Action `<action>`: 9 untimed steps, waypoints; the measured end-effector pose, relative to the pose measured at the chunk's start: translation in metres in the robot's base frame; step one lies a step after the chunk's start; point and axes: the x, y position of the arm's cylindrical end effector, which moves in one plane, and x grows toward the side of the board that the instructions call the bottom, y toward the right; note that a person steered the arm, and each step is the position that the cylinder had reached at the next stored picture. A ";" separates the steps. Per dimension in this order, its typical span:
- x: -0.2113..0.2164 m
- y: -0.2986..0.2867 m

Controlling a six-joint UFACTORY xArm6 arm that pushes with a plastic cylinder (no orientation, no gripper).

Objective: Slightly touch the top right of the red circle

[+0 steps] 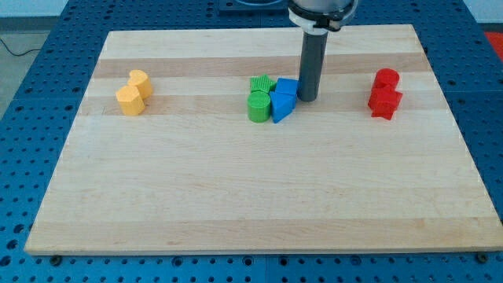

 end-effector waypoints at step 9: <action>-0.035 0.174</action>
